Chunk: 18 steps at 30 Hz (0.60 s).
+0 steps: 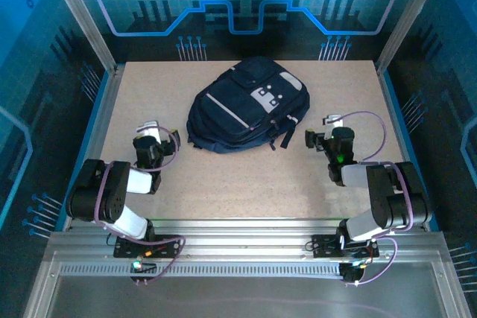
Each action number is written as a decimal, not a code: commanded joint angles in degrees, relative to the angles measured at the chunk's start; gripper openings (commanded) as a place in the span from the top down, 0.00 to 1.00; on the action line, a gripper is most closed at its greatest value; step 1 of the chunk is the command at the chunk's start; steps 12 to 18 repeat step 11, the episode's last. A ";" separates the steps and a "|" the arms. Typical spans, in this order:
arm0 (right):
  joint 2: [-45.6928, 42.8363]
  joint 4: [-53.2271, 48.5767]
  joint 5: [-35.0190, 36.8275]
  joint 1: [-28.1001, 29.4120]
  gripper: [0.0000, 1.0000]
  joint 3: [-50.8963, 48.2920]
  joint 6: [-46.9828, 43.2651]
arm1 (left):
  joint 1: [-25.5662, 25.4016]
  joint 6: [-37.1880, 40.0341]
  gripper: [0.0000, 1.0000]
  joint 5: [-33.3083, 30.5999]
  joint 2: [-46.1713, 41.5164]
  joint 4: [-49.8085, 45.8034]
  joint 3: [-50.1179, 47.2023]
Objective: Pack the student bag
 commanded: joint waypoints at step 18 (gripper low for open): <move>0.60 2.89 0.89 0.41 0.00 1.10 -0.65 | -0.30 1.99 0.01 2.13 0.35 -0.94 3.96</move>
